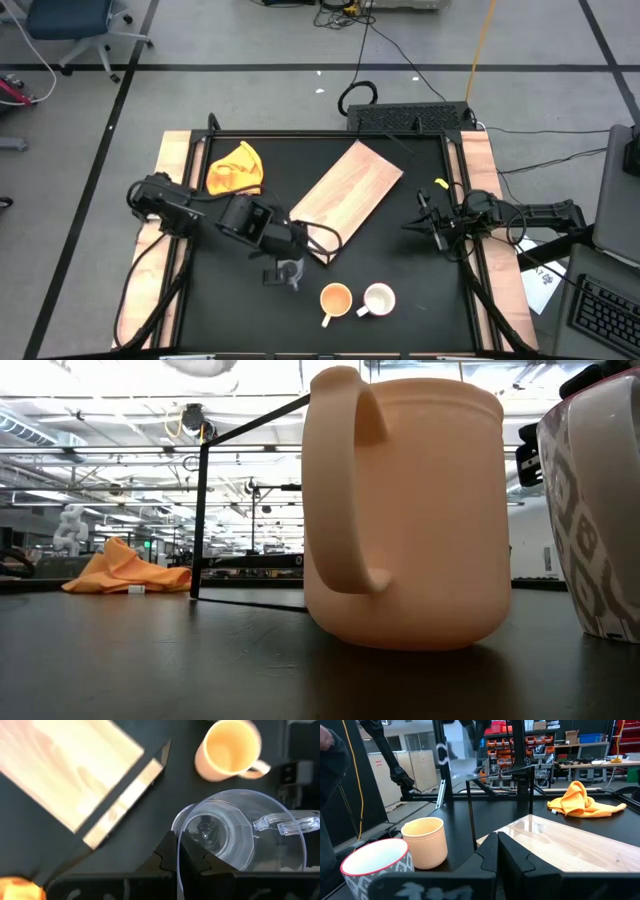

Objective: Stack small to large cups/mugs on shelf
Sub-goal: Put the transparent mug on the shelf

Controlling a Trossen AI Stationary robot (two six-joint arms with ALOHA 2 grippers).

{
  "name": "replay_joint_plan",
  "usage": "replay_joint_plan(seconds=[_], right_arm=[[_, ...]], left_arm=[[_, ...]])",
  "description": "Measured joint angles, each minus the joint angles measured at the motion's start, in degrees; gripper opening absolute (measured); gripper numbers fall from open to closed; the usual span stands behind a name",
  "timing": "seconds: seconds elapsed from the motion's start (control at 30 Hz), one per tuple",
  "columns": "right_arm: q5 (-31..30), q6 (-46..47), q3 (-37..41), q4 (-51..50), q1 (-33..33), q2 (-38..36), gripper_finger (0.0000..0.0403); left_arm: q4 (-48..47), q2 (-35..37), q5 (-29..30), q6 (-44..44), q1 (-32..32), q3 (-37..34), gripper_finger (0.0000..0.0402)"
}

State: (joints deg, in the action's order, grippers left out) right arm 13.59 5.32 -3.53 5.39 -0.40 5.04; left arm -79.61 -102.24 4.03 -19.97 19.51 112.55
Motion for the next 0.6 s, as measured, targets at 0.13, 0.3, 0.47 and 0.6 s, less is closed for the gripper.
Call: replay_joint_plan(seconds=[0.13, 0.3, 0.47, 0.6], right_arm=[[0.0, 0.0, 0.0, 0.0, 0.0, 0.0, 0.0000], [0.0, 0.0, 0.0, 0.0, 0.0, 0.0, 0.0000], [0.0, 0.0, 0.0, 0.0, 0.0, 0.0, 0.0000], [0.0, 0.0, 0.0, 0.0, 0.0, 0.0, 0.0000]], left_arm=[[-0.7, 0.0, 0.9, 2.4, 0.0, 5.6, 0.0001], [-4.7, 0.1, 2.6, 3.1, -1.5, 11.8, 0.0000], [-6.2, 0.1, 2.9, 3.1, -2.2, 13.1, 0.0000], [-6.4, 0.1, 3.0, 3.1, -1.8, 13.1, 0.0000]])
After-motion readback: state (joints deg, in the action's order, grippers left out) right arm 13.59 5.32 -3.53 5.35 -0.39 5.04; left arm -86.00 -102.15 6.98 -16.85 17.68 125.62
